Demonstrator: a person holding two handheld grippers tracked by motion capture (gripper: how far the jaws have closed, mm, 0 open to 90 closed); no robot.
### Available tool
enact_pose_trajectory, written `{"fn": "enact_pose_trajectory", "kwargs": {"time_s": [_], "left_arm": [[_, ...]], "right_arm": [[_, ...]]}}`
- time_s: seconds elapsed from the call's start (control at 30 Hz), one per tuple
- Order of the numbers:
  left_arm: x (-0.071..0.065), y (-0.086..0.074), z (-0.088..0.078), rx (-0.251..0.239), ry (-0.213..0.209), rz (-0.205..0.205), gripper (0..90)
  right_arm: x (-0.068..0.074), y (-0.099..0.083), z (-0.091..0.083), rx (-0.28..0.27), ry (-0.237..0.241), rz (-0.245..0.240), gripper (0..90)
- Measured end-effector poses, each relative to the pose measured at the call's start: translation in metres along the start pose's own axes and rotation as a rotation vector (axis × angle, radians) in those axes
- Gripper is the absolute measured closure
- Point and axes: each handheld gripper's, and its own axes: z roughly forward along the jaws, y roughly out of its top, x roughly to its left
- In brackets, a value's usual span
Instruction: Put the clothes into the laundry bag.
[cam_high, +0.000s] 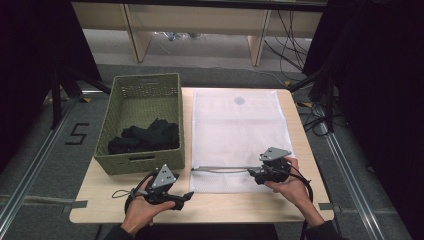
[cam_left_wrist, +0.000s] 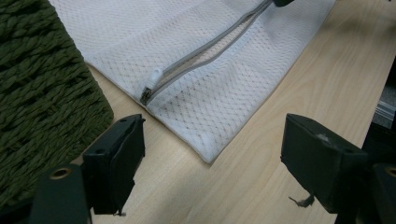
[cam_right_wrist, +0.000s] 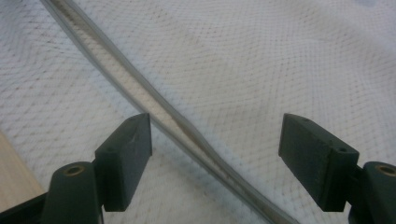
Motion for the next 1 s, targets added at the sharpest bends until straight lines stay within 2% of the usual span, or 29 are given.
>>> {"fn": "enact_pose_trajectory", "kwargs": {"time_s": [0.07,0.23,0.3,0.37,0.4,0.43,0.47,0.5,0.53,0.6,0.7,0.77,0.83,0.87,0.9,0.93,1.0], "left_arm": [[-0.001,-0.001,0.000,0.002,0.006,0.010,21.5],[0.000,-0.001,0.001,0.005,0.008,0.005,21.6],[0.000,-0.002,0.000,0.017,0.012,0.016,21.7],[0.000,-0.002,0.000,0.006,0.009,0.014,21.7],[0.000,-0.002,0.000,0.004,0.014,-0.010,21.7],[0.000,-0.002,0.000,0.004,0.014,-0.010,21.7],[0.001,-0.002,-0.001,0.015,0.015,0.003,21.7],[0.001,-0.002,-0.001,0.016,0.015,0.003,21.7],[0.000,-0.003,-0.001,0.005,0.012,-0.002,21.7],[0.001,-0.002,-0.002,0.014,0.005,0.001,21.7],[0.001,-0.003,-0.001,0.010,0.015,0.002,21.7],[0.001,-0.002,-0.003,0.015,0.002,0.005,21.7],[0.000,-0.002,-0.002,0.008,0.005,0.000,21.7],[0.000,-0.002,-0.002,0.013,0.016,0.010,21.7],[0.000,-0.002,-0.002,0.017,0.018,0.006,21.7],[0.000,-0.002,-0.002,0.016,0.018,0.009,21.7],[0.000,-0.002,-0.002,0.010,0.005,0.001,21.7]], "right_arm": [[0.001,0.005,0.010,0.019,0.000,-0.018,26.7],[0.003,0.012,0.021,0.029,0.001,-0.039,27.0],[0.004,0.015,0.027,0.038,-0.002,-0.051,27.1],[0.004,0.018,0.032,0.039,0.001,-0.060,27.4],[0.004,0.020,0.036,0.042,0.003,-0.067,28.3],[0.004,0.020,0.036,0.042,0.003,-0.067,28.3],[0.006,0.023,0.039,0.045,-0.001,-0.090,29.2],[0.006,0.023,0.039,0.045,-0.001,-0.090,29.2],[0.007,0.024,0.042,0.042,-0.006,-0.105,29.2],[0.008,0.025,0.048,0.058,-0.015,-0.133,29.8],[0.006,0.026,0.051,0.069,-0.016,-0.126,30.4],[0.003,0.026,0.053,0.065,-0.044,-0.140,30.7],[0.002,0.026,0.054,0.061,-0.050,-0.139,31.1],[-0.001,0.026,0.054,0.062,-0.059,-0.137,32.1],[-0.004,0.025,0.054,0.068,-0.082,-0.135,32.1],[-0.007,0.025,0.054,0.061,-0.089,-0.114,32.4],[-0.012,0.024,0.054,0.057,-0.058,-0.066,32.8]]}}
